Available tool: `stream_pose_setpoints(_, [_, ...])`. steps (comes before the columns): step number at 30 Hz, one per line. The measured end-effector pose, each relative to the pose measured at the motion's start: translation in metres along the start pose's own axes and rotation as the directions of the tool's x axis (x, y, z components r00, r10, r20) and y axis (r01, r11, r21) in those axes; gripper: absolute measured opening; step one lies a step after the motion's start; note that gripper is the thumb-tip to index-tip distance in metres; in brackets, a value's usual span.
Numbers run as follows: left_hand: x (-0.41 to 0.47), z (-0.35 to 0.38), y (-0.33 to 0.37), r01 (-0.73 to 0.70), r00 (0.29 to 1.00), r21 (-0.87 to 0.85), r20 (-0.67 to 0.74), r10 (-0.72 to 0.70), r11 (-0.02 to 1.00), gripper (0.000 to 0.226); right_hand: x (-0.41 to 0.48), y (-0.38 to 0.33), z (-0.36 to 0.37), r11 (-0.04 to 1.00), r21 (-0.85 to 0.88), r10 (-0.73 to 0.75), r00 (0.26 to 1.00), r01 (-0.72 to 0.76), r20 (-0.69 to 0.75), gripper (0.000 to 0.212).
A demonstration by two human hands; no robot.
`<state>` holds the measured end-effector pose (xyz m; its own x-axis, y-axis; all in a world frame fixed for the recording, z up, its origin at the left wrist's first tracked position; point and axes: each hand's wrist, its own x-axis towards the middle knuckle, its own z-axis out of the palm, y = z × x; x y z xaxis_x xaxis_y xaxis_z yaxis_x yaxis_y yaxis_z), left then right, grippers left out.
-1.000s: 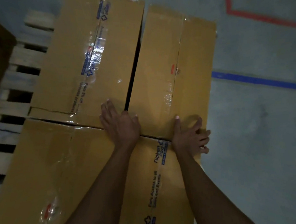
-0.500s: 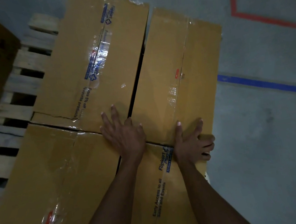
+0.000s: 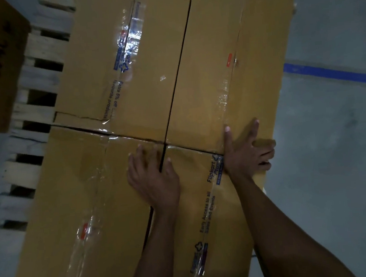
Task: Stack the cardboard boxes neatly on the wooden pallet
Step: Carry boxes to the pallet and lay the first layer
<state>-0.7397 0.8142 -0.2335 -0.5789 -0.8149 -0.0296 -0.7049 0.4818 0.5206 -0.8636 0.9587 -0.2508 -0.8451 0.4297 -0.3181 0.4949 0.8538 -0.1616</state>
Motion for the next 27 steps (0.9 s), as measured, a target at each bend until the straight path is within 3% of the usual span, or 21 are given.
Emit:
stream_pose_setpoints(2, [-0.014,-0.006,-0.018,0.052,0.997,0.021,0.048,-0.053,0.998,0.058,-0.001,0.001,0.001,1.000,-0.026,-0.009,1.000,0.010,0.002,0.087])
stream_pose_setpoints(8, [-0.001,-0.013,-0.038,-0.076,0.990,0.084,0.124,0.065,0.994,0.070,-0.005,0.006,0.005,0.999,-0.024,-0.036,0.999,0.037,0.019,0.083])
stream_pose_setpoints(10, [0.018,-0.013,-0.033,-0.167,0.974,0.097,0.170,0.149,0.981,0.072,-0.008,0.003,0.005,0.997,-0.045,-0.064,0.998,0.064,-0.002,0.077])
stream_pose_setpoints(12, [0.036,-0.009,-0.027,-0.290,0.930,0.087,0.259,0.260,0.953,0.075,-0.015,-0.002,0.004,0.976,-0.086,-0.203,0.978,0.199,-0.041,0.065])
stream_pose_setpoints(14, [0.048,-0.004,-0.024,-0.364,0.890,0.080,0.323,0.321,0.928,0.076,-0.029,-0.010,0.004,0.889,-0.132,-0.443,0.897,0.437,-0.012,0.061])
stream_pose_setpoints(16, [0.054,-0.001,-0.026,-0.394,0.876,0.105,0.343,0.339,0.913,0.072,-0.051,-0.018,0.009,0.734,-0.108,-0.667,0.742,0.670,0.066,0.062])
stream_pose_setpoints(18, [0.054,-0.002,-0.029,-0.409,0.875,0.146,0.341,0.342,0.901,0.066,-0.070,-0.023,0.020,0.617,-0.051,-0.776,0.618,0.785,0.123,0.057])
stream_pose_setpoints(27, [0.059,-0.009,-0.029,-0.400,0.868,0.195,0.394,0.301,0.896,0.059,-0.091,-0.040,0.027,0.669,-0.138,-0.697,0.681,0.731,0.225,0.056])
